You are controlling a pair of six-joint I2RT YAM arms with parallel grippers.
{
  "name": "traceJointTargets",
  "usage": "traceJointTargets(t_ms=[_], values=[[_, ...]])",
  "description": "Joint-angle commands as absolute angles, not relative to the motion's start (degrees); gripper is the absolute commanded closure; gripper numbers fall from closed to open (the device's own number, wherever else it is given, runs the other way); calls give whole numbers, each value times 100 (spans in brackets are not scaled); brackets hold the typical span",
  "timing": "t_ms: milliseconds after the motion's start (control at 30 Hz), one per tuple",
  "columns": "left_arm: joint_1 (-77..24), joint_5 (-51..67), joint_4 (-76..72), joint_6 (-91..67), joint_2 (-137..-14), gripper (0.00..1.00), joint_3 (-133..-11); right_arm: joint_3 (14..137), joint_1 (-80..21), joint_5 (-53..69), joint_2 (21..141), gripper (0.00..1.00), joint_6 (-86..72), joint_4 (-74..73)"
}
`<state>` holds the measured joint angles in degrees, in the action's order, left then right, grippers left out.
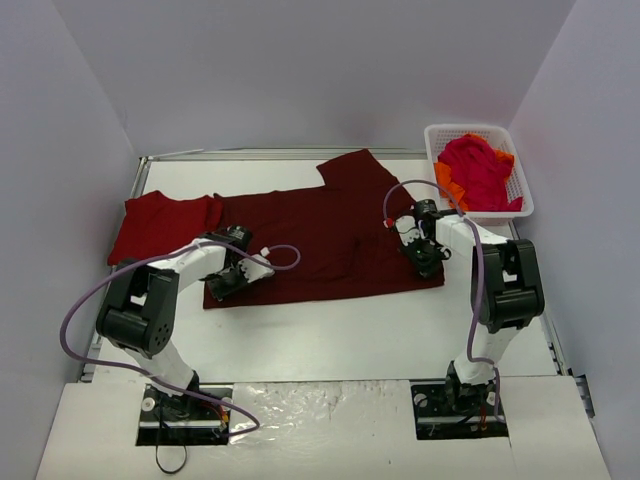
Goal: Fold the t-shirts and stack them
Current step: Fold the flattened tshirt in 1/3 of the way
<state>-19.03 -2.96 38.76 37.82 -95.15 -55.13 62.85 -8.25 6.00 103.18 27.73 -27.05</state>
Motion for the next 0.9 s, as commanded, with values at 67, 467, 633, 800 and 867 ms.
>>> traceJointTargets(t_ms=[67,467,633,800,867], values=[[-2030,-360,4596,3850,-9387,98,-5239,5749,-782,299,10503,100,2997,-3770],[-2197,-325,4922,3858,-9229,98,-5001,5432,-800,123,10547,100,3235,-4131],[-2250,-325,5045,3894,-9193,98,-5018,5598,-817,150,10617,100,3349,-4473],[-2320,-290,5256,3929,-9246,98,-5080,5616,-826,439,10643,100,3384,-4667],[-2347,-229,5352,3937,-9272,97,-5133,5608,-826,562,10652,100,3384,-4702]])
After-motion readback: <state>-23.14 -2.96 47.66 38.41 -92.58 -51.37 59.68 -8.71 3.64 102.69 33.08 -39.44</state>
